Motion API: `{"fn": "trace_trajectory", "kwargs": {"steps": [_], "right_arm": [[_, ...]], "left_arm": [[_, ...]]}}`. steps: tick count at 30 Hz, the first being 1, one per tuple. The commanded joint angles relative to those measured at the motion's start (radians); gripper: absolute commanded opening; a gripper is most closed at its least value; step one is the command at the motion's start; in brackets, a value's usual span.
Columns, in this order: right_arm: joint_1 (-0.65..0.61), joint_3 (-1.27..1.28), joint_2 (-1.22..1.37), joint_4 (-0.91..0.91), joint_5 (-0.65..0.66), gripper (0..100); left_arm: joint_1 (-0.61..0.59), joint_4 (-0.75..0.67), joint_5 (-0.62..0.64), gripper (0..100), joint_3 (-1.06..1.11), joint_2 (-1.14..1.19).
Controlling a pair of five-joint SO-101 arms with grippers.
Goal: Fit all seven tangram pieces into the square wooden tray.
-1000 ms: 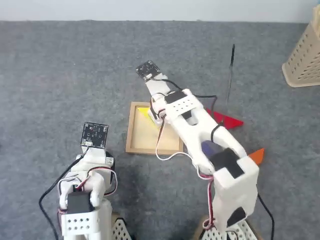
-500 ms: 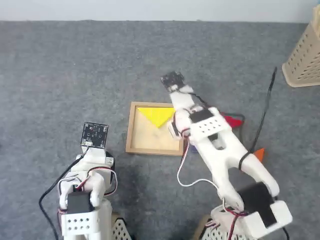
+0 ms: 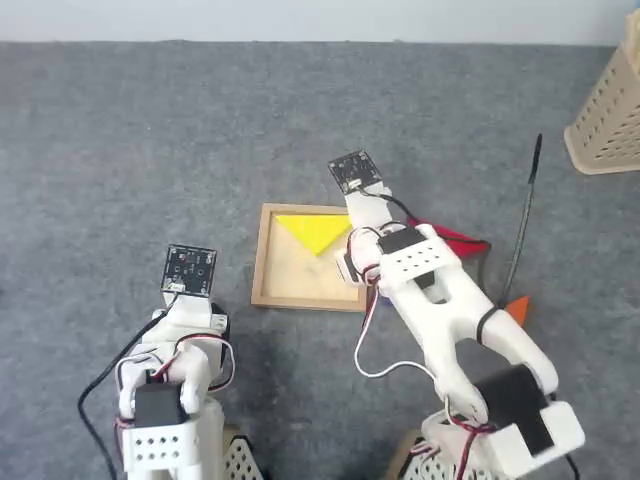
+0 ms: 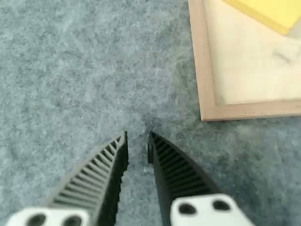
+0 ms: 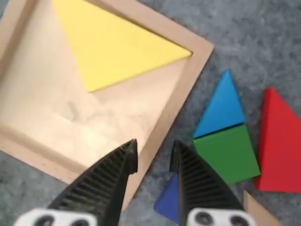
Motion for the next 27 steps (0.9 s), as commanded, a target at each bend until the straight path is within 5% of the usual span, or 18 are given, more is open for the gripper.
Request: {"fn": "trace_trajectory", "kwargs": {"steps": [1,15,18,27], "right_arm": [[0.016,0.005,-0.068,-0.018,-0.012,13.5],[-0.010,-0.058,0.124,-0.041,-0.009,12.8],[-0.004,-0.057,0.120,0.004,-0.009,5.8],[0.133,-0.054,0.117,0.070,-0.009,0.6]], "left_arm": [[0.002,0.000,0.008,7,-0.010,-0.021],[0.002,0.000,0.008,7,-0.010,-0.021],[0.002,0.000,0.008,7,-0.010,-0.021],[0.002,0.000,0.008,7,-0.010,-0.021]]}}
